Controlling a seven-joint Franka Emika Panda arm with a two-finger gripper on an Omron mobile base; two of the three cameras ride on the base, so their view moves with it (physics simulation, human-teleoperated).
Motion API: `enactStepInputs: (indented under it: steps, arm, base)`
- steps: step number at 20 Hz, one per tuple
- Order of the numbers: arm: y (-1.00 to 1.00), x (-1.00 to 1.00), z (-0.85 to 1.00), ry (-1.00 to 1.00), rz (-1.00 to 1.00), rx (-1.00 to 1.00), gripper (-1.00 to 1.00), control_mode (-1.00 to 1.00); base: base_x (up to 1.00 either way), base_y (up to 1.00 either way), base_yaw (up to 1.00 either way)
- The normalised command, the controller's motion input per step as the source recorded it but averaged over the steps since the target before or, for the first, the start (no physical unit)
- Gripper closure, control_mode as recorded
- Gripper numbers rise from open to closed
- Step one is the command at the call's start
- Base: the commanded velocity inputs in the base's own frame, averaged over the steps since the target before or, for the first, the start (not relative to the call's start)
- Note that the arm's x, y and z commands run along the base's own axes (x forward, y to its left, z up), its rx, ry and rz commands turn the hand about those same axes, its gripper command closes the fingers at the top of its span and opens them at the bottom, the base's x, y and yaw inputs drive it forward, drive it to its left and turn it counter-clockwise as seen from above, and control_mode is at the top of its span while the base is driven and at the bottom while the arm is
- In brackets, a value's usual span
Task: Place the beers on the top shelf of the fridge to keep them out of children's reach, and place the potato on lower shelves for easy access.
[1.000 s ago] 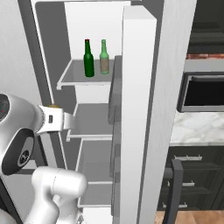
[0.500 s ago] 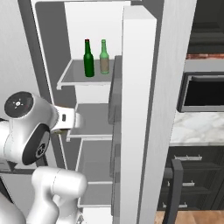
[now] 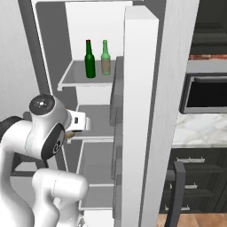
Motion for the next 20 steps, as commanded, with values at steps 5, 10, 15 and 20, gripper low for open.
enactStepInputs:
  steps: [5,10,15,20]
  arm:
    - [-0.01,0.27,-0.56,-0.01,0.04,0.01,1.00,-1.00]
    - [0.00,0.29,-0.49,-0.01,0.04,0.00,1.00,-1.00]
    - [-0.12,0.32,-0.37,0.00,0.02,0.01,1.00,-1.00]
    - [-0.05,0.35,-0.30,-0.01,0.02,0.00,1.00,-1.00]
  base:
    - [0.00,0.00,0.00]
    - [0.00,0.00,0.00]
    - [0.00,0.00,0.00]
    - [0.00,0.00,0.00]
